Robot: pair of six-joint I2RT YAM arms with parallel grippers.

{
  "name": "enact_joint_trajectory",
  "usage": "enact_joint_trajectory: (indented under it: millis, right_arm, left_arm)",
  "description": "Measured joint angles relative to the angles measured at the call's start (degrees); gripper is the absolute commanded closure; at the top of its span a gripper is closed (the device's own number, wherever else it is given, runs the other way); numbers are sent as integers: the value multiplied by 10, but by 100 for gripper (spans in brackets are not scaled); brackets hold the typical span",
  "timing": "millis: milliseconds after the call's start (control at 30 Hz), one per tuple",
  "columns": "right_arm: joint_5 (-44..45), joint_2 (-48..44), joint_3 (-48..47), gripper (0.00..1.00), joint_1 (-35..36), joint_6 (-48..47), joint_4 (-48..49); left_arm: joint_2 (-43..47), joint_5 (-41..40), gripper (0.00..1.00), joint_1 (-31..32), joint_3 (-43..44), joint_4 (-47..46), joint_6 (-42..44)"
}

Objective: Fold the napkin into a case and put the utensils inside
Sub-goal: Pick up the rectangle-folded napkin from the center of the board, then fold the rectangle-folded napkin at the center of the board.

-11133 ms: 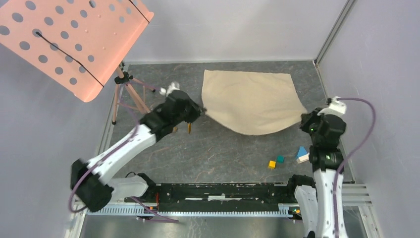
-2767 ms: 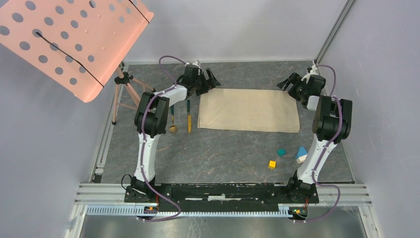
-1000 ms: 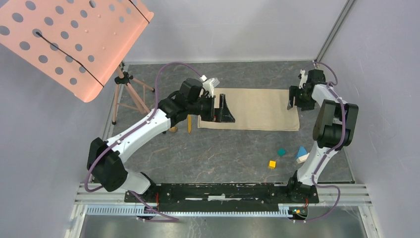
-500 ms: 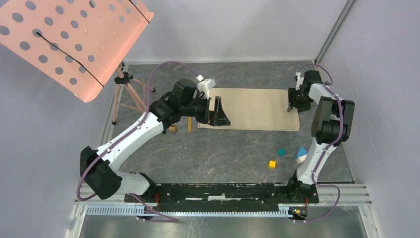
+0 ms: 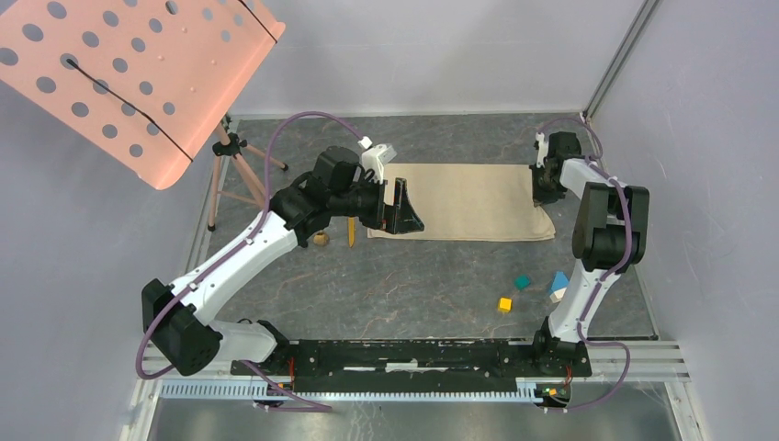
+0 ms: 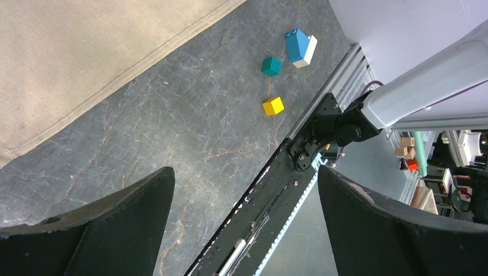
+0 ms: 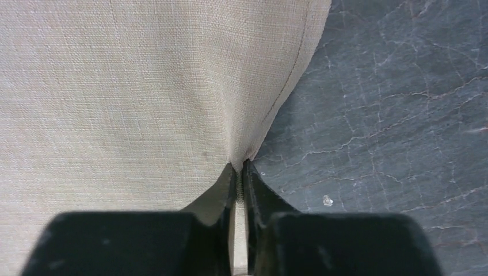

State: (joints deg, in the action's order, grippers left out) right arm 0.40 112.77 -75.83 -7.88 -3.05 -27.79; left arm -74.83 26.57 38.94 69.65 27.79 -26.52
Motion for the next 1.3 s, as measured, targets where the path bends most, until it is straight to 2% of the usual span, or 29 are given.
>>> enact_joint_trajectory:
  millis: [267,500,633,800,1067,1300]
  right_arm:
    - [13,-1,-1,100,-18,-18,7]
    - [132,-12,16,99,-62,-52,10]
    - [189,-14,17,100,-56,-55,2]
    - [240,-46,44,100,15,-45,-9]
    - [240,-89,49,100,193,8,-50]
    - [198,-57,-35,99,293,49,-102]
  left_arm:
    - [1,-5,0,0,-4,0,0]
    - [0,-2,0,0,-10,0,0]
    - [-1,0,0,0,-10,0,0]
    - [-2,0,0,0,-10,0,0]
    - [-2,0,0,0,-10,0,0]
    - [-2,0,0,0,-10,0,0]
